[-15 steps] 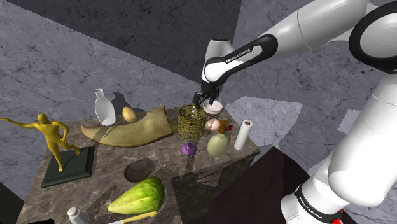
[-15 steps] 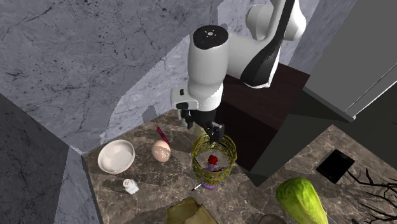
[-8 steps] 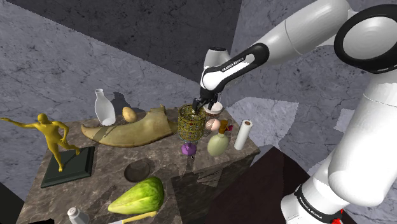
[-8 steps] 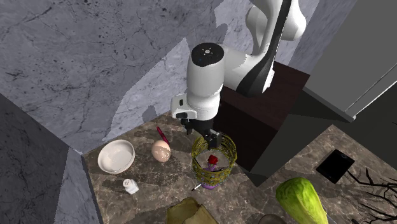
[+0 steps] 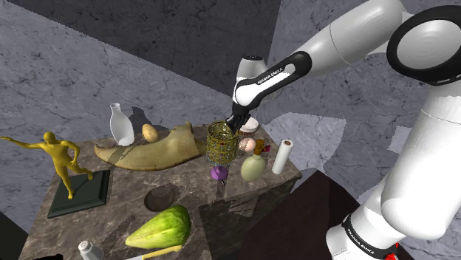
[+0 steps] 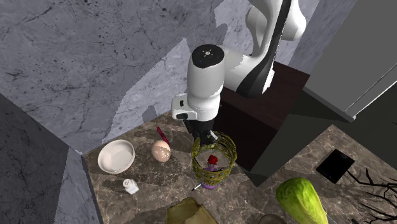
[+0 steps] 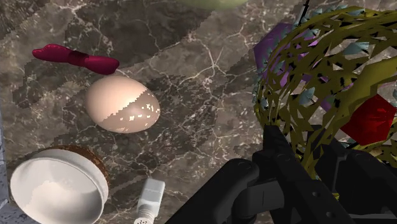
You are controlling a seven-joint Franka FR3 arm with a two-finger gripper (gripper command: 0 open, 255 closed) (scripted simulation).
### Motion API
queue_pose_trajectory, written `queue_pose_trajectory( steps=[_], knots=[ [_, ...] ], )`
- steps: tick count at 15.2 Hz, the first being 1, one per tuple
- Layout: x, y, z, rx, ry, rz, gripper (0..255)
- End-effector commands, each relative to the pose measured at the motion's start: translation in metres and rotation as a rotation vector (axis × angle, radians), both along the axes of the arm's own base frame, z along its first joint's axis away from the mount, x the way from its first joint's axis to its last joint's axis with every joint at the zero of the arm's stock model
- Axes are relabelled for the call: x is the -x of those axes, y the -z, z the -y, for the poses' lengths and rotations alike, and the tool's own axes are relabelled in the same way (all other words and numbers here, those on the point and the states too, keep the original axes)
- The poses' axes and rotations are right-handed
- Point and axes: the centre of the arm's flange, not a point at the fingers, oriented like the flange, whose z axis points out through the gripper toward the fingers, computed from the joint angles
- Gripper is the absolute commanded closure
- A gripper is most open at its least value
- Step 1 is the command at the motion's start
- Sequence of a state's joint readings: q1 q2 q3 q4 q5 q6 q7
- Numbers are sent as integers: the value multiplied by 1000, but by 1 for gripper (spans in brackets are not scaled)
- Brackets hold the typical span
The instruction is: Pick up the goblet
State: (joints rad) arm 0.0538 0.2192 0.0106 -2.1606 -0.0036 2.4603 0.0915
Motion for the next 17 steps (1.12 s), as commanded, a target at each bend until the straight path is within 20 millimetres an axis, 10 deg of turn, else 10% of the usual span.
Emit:
queue_pose_trajectory(
  steps=[1, 17],
  knots=[
    [0, 0, 0, 0, 0, 0, 255],
    [0, -69, 0, 0, 0, 0, 255]
  ],
)
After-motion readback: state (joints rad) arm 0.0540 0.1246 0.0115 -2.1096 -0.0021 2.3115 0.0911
